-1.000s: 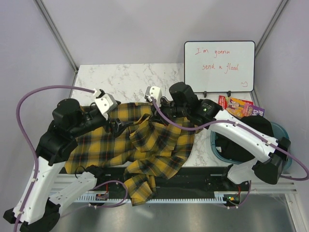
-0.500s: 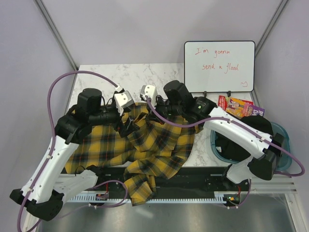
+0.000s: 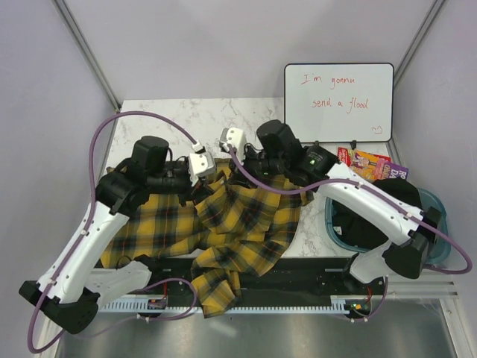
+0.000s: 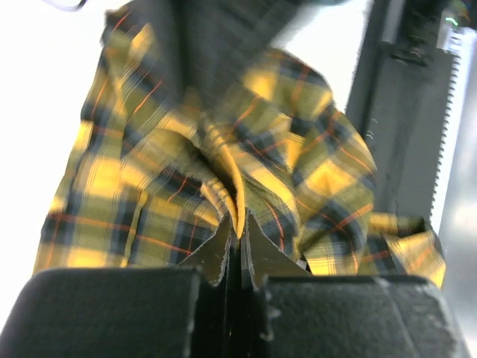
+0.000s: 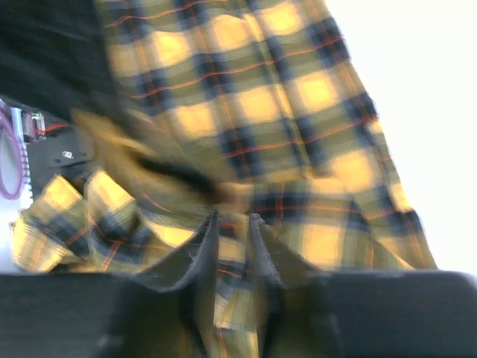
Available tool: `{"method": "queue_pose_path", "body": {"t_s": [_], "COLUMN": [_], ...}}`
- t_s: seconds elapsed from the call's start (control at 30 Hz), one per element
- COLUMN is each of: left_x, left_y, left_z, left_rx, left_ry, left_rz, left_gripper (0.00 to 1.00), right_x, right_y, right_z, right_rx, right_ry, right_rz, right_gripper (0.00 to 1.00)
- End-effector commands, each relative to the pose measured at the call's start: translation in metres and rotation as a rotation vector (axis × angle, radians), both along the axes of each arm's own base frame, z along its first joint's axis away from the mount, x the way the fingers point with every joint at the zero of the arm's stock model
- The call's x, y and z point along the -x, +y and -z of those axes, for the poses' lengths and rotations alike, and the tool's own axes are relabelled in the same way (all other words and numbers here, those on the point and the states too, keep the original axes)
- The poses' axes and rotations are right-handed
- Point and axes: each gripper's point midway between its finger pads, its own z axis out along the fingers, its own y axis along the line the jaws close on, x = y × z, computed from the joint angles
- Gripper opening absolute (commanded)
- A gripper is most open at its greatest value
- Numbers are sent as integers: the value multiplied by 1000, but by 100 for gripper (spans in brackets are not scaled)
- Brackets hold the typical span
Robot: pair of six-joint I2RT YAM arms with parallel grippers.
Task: Fold and stack the long sleeve shirts
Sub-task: Fold the shirt
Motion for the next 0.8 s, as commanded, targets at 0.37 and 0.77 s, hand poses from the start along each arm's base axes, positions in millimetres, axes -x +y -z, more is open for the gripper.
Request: {"method": "queue_pose_path", "body": {"t_s": [0.37,0.77], "left_x": [145,30], "left_y": [-18,-70], "left_z": [-32,-68], "left_rx": [221,311], "left_ry": [-23,16], "left_rz": [737,335], "left_gripper": [2,2], "right_x": [-137,-115], "right_y": [-112,-54], "right_z": [10,176], "right_rx": [-96,136], "right_ry": [248,576], "right_rz": [285,154], "right_gripper": [71,50]}}
